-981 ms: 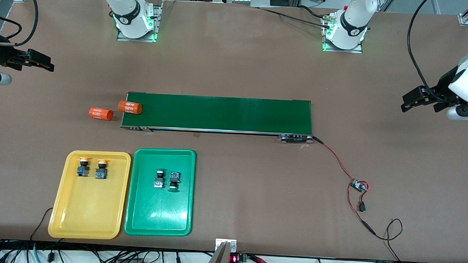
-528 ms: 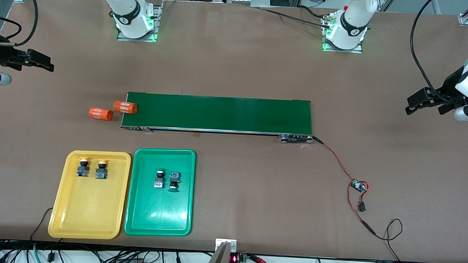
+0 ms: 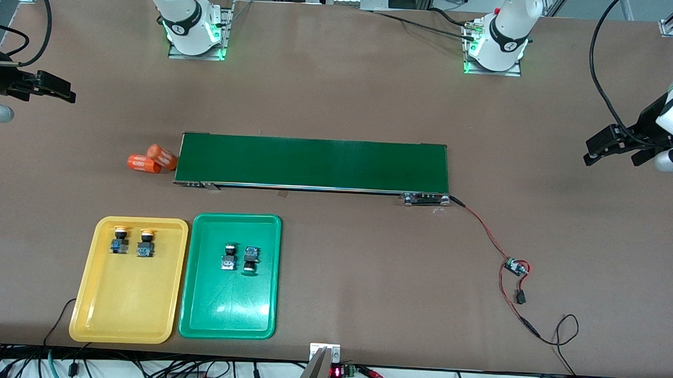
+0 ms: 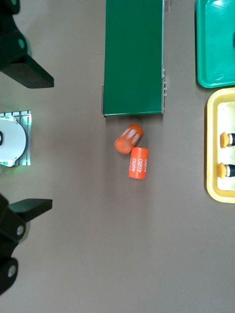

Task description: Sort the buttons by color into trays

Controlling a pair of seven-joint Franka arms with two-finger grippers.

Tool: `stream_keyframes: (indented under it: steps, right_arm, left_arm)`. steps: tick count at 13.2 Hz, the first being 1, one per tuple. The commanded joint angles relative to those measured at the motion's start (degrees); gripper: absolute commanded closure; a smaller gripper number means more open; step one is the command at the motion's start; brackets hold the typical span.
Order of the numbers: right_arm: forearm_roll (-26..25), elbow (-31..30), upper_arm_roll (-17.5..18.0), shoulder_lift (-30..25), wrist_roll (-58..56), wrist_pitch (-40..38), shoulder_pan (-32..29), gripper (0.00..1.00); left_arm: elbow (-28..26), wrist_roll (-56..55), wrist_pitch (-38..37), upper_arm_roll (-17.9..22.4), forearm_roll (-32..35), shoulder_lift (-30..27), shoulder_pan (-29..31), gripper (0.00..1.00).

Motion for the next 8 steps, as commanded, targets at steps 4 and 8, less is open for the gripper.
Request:
stream_keyframes:
  steps: [4, 8]
  right_arm:
    - [-0.46, -0.29, 0.34, -0.22, -0.81, 0.26, -0.59, 0.0]
    - [-0.38, -0.29, 0.34, -0.22, -0.9, 0.26, -0.67, 0.0]
  left_arm:
    - [-1.37, 0.88, -0.87, -0.18, -0.22, -1.67, 0.22, 0.0]
    - [-1.28, 0.96, -0.78, -0.18, -0.22, -1.59, 0.22, 0.0]
